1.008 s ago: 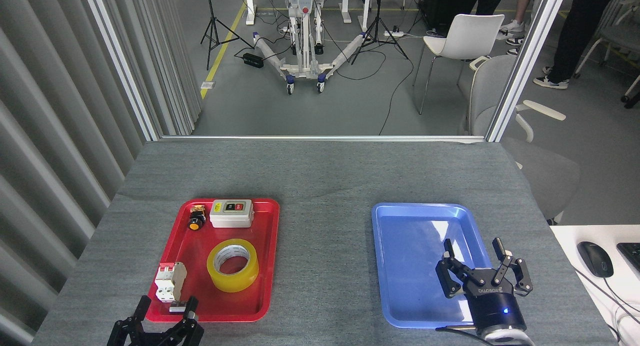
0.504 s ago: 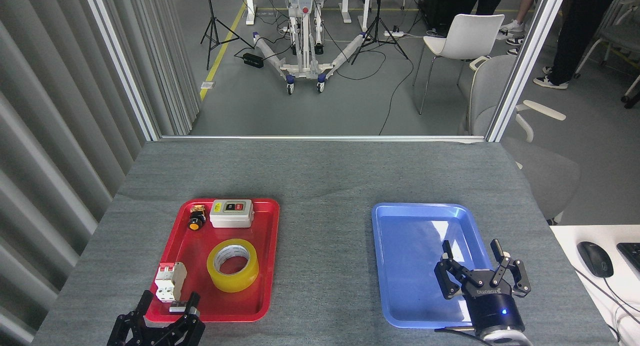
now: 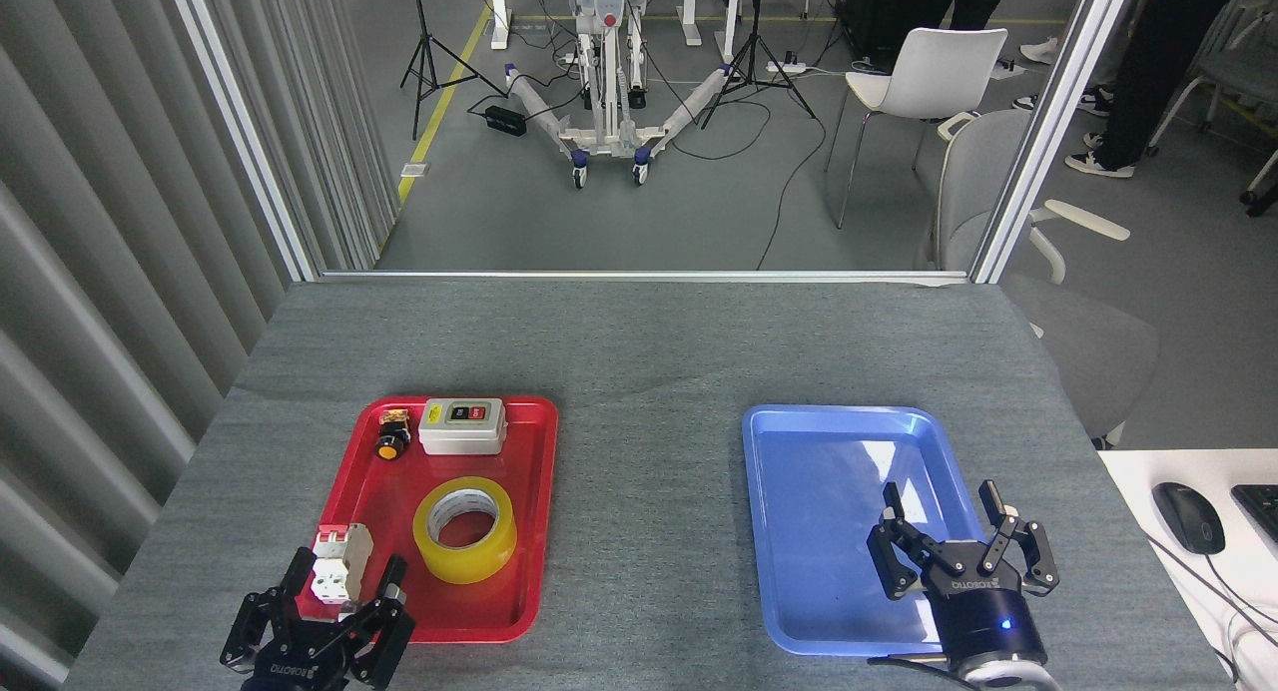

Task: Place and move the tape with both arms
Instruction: 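Move the left gripper up to the yellow tape roll in the red tray, then position the left gripper over the yellow tape roll's rim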

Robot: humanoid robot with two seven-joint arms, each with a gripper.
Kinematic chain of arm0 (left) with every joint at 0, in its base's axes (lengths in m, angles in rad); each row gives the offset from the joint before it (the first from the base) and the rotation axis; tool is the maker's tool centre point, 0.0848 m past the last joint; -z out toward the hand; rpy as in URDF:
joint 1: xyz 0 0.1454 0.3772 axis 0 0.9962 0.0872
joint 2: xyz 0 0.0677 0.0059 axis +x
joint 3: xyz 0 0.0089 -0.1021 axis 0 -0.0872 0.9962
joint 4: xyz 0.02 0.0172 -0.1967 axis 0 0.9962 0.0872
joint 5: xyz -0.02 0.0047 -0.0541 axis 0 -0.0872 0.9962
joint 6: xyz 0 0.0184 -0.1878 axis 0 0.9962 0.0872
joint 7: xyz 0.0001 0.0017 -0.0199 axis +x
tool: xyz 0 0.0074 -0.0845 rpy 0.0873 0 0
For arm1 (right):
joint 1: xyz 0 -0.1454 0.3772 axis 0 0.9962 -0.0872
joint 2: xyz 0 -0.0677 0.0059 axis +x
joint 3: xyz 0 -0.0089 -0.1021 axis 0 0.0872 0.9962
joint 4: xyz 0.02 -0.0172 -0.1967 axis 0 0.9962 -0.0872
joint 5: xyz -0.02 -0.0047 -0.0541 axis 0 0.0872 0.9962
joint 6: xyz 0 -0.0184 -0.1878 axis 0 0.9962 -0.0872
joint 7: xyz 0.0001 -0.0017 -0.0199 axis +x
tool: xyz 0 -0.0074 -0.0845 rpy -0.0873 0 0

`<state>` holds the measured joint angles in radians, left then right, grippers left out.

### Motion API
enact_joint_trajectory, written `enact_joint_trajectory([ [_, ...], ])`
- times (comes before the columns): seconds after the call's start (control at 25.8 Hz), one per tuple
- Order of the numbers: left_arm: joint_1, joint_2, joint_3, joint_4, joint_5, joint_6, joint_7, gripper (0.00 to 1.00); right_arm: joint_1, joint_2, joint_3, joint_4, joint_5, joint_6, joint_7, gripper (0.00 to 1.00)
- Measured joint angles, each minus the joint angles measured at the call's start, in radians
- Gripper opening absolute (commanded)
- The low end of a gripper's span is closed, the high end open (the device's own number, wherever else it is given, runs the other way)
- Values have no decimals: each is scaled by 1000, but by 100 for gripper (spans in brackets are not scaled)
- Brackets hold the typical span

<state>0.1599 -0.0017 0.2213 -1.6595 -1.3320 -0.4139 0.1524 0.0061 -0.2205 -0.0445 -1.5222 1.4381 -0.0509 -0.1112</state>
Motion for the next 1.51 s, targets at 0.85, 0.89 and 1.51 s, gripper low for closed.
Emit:
enact_joint_trajectory([
  [0.85, -391, 35, -60, 385, -9, -19, -233, 100, -3, -14, -1, 0, -2, 0, -3, 100],
  [0.89, -407, 49, -61, 406, -7, -17, -233, 100, -3, -13, -1, 0, -2, 0, -3, 100],
  [1.51, -498, 154, -95, 458, 9, -20, -332, 100, 0, -1, 1, 0, -2, 4, 4, 100],
])
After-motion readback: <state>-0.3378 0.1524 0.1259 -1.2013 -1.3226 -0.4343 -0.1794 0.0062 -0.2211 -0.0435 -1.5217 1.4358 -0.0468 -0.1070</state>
